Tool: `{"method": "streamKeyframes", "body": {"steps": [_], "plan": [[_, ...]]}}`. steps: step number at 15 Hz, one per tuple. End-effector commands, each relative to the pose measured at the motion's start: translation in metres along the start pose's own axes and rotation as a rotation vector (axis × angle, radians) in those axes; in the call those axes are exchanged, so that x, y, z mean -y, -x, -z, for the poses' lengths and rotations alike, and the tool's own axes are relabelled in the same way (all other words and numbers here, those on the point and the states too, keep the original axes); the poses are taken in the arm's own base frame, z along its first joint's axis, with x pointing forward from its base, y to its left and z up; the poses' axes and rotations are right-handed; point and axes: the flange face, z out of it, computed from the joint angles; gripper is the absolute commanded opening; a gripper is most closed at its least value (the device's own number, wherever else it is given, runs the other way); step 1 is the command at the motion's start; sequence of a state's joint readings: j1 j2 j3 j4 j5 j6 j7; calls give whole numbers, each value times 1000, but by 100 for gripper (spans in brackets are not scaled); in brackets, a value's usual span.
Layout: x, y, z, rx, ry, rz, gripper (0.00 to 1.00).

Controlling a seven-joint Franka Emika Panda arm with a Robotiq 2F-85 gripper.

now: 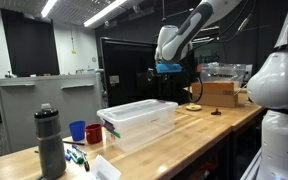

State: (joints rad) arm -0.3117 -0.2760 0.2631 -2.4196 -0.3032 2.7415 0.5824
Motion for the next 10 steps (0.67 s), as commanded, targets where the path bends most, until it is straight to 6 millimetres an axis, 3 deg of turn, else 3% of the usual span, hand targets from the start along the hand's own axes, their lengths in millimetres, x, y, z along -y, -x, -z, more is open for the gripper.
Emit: {"method": "streamKeyframes", "body": {"steps": [1,10], "plan": [[-8,-4,-11,51,84,-12,100],[4,-2,-54,184,97,-17,100]]}}
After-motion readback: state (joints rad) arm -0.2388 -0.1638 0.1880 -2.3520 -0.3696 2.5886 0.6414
